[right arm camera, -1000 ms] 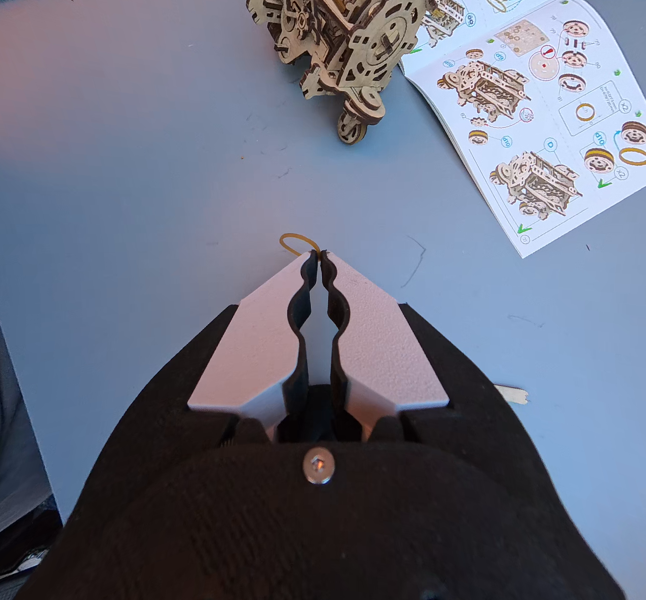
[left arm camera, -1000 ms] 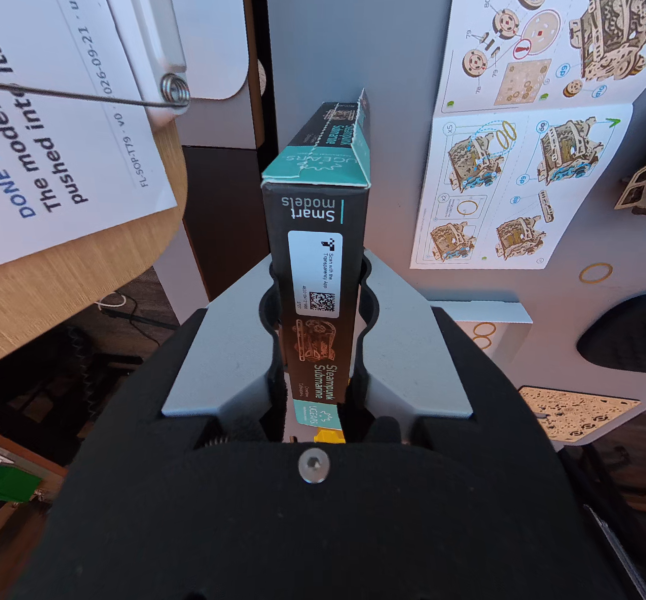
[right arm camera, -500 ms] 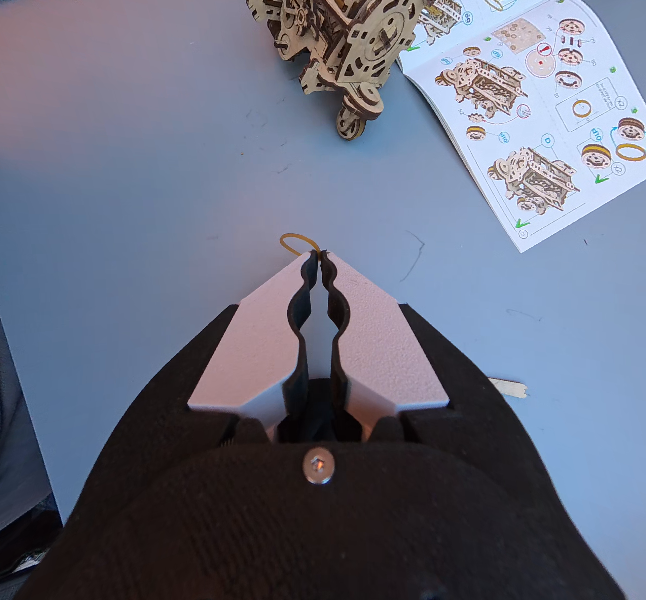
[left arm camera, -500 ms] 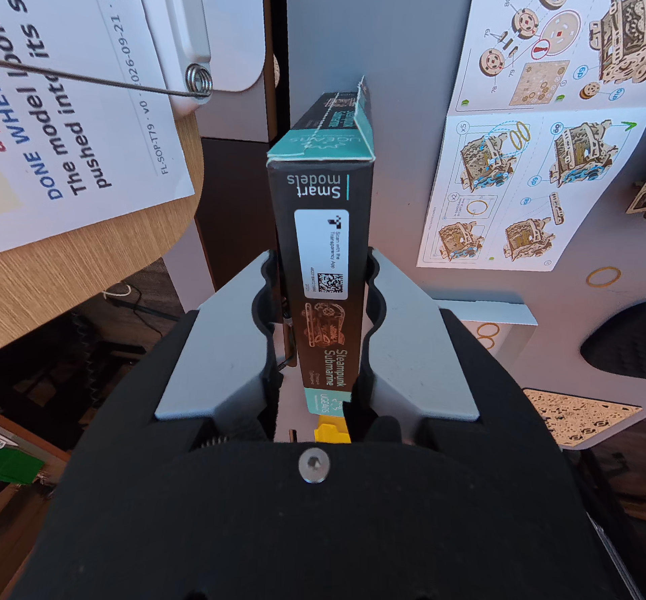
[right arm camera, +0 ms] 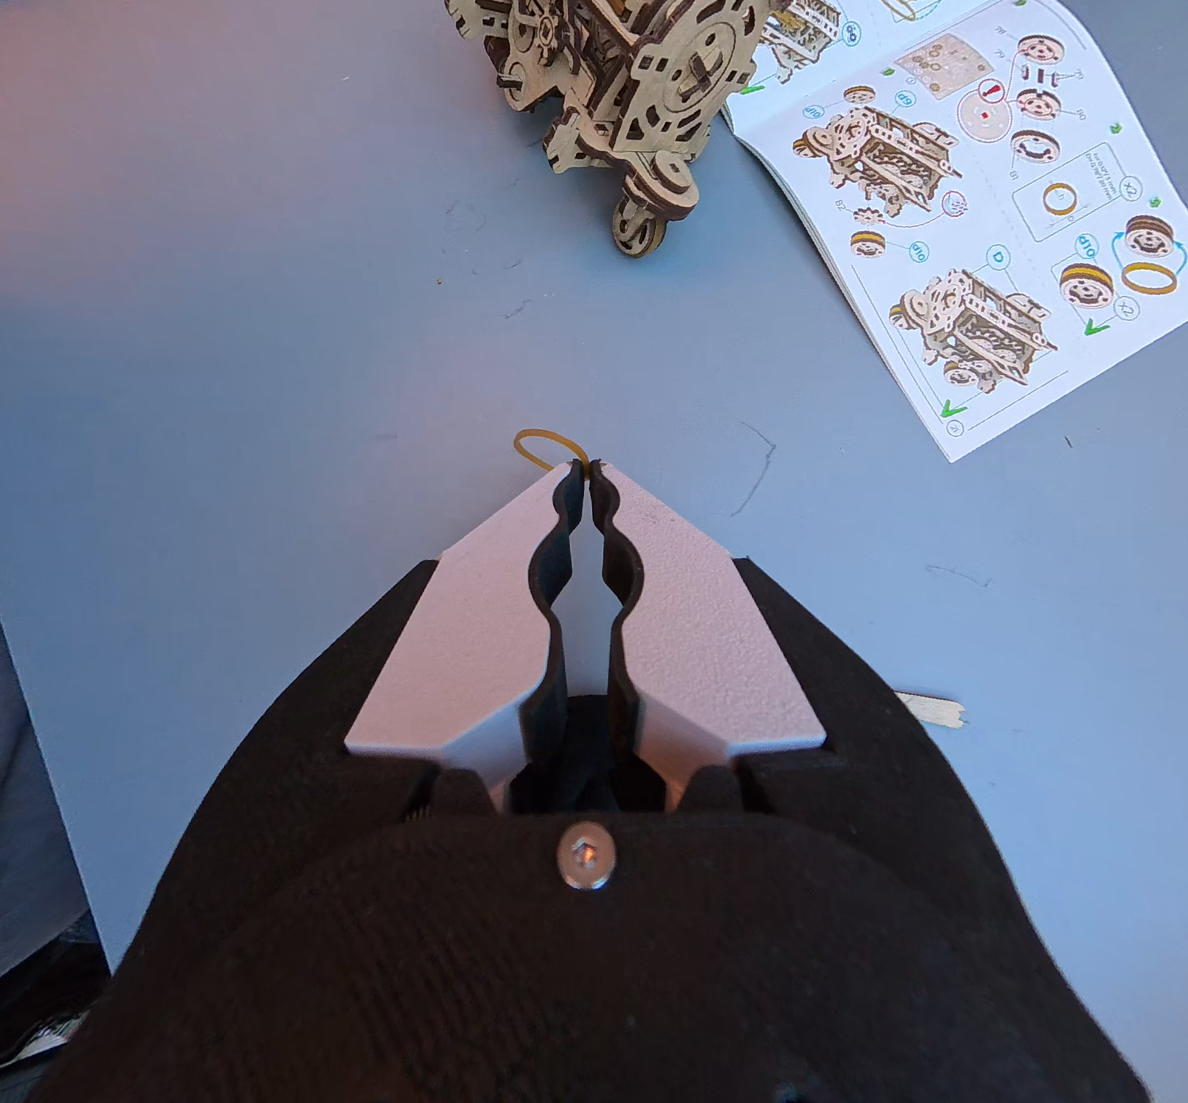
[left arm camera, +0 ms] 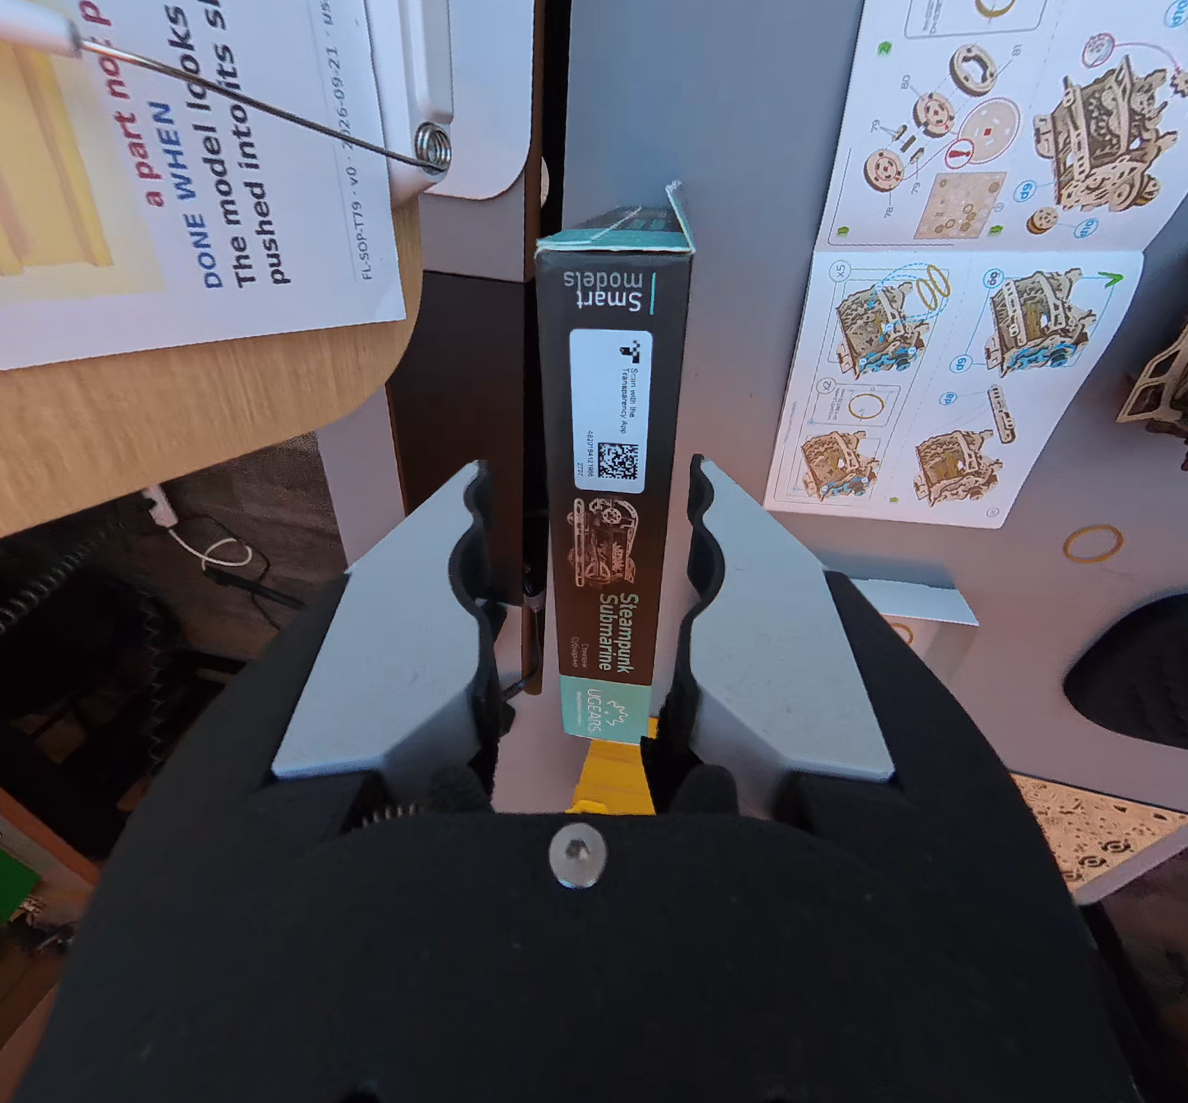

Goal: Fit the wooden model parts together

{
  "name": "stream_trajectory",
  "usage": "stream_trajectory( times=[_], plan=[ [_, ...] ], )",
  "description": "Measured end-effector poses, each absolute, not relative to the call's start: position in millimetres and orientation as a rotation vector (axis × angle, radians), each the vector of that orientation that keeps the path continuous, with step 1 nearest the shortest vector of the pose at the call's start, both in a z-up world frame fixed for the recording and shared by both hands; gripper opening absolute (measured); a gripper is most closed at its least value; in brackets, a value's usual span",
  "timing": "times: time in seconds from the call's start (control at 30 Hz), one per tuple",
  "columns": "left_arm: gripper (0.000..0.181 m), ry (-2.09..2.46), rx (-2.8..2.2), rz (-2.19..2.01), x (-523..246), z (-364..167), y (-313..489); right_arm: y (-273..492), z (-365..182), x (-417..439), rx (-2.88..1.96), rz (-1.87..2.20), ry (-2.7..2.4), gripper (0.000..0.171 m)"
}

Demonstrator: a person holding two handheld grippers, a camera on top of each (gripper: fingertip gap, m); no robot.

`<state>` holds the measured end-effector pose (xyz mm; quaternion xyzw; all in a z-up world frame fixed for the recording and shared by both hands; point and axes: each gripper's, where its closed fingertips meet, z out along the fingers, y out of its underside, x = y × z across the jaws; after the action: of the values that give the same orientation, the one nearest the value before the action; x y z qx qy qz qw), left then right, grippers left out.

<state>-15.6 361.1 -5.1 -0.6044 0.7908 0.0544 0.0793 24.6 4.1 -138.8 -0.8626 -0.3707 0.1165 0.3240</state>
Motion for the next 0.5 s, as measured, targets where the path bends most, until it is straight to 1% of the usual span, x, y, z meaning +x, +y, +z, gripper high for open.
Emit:
stream_trajectory(
  times=[0.03, 0.2, 0.3, 0.4, 0.5],
  plan=[
    [0.061, 2.354, -1.802, 0.149, -15, -1, 360, 4, -139, 24, -2.261, 0.304, -0.973, 0.0],
    [0.063, 2.304, -1.779, 0.097, -17, 16, 350, 6, -136, 25, -2.256, 0.291, -0.968, 0.0],
    [0.064, 2.194, -1.713, -0.024, -13, 39, 335, 8, -131, 27, -2.245, 0.283, -0.949, 0.0],
    [0.067, 2.012, -1.554, -0.193, -13, 75, 300, 12, -123, 31, -2.223, 0.274, -0.914, 0.0],
    [0.065, 1.767, -1.45, -0.372, -35, 101, 254, 18, -111, 35, -2.196, 0.236, -0.875, 0.0]
  ],
)
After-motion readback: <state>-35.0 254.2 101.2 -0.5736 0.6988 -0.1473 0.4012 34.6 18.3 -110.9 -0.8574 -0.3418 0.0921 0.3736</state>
